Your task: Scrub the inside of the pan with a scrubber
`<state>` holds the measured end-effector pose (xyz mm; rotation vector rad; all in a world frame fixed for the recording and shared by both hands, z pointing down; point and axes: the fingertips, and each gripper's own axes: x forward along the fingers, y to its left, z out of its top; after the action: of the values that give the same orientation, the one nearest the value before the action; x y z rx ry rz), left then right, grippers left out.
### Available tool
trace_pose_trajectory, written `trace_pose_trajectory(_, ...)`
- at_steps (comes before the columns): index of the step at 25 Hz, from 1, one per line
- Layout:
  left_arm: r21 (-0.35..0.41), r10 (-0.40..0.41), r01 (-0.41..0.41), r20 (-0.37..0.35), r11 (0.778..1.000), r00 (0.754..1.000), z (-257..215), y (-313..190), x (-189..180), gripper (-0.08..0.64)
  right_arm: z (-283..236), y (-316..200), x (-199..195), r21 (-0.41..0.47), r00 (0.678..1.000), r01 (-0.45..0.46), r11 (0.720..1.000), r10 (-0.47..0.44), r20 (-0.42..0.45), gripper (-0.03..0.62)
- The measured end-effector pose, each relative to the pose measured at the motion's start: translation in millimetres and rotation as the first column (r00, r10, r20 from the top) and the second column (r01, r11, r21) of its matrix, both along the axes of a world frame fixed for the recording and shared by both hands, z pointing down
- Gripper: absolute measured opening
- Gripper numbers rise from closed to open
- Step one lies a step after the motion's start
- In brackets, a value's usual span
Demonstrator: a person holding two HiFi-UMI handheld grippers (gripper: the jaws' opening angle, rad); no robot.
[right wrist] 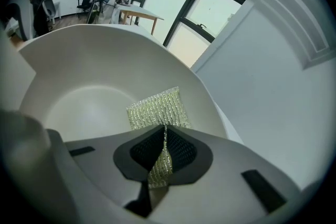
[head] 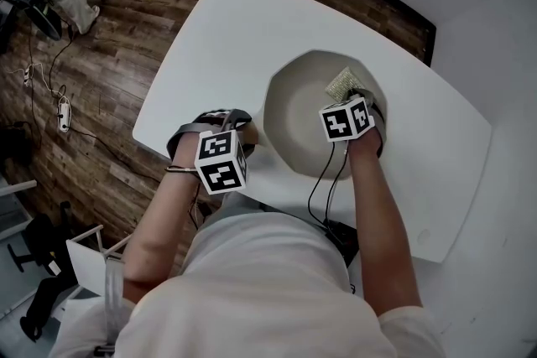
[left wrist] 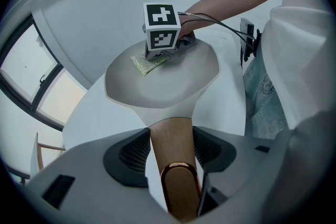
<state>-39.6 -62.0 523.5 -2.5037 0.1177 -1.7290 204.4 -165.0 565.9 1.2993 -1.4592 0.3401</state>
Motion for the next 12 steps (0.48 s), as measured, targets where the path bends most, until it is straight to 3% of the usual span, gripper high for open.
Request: trace_pose_trajectory(12, 0.001, -0.001, 0.001, -0.001, 1.0, 1.0, -1, 0, 1, 0.249, 2, 26, 11, -0.143, 0.996, -0.009, 0.99, -0.003, -0.086, 0.028)
